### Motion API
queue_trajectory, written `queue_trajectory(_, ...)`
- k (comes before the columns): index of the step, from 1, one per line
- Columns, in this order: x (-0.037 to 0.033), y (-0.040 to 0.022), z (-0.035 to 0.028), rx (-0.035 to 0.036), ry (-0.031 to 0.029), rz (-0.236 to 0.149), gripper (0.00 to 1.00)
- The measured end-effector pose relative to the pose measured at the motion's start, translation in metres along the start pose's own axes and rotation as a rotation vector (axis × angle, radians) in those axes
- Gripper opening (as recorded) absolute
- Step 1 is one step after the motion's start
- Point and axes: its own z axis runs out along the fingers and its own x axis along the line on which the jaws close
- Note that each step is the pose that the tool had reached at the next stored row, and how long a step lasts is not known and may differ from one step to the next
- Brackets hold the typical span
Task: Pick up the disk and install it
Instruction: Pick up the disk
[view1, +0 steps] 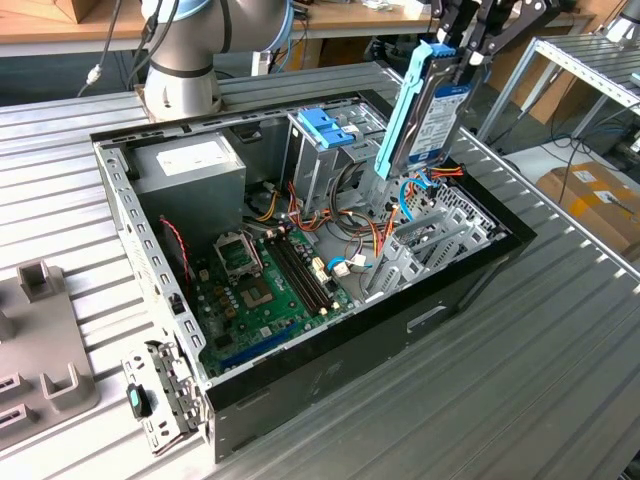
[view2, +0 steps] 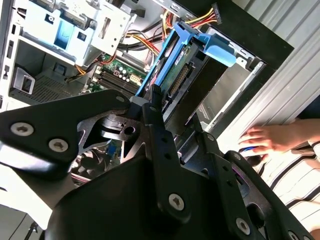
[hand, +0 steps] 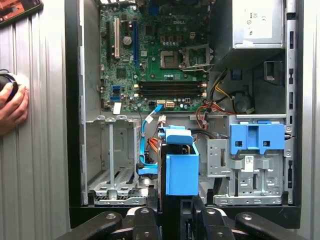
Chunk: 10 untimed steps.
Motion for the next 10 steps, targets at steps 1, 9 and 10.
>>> queue_trajectory(1,0.0011,-0.0001,0.0,0.0,0.0,0.0,0.35)
queue_trajectory(9,0.0103,-0.0012,0.0003,0.0,0.0018,0.0,0.35)
queue_trajectory(10,0.0114,-0.0013,0.0003,0.0,0.0019,0.0,0.35)
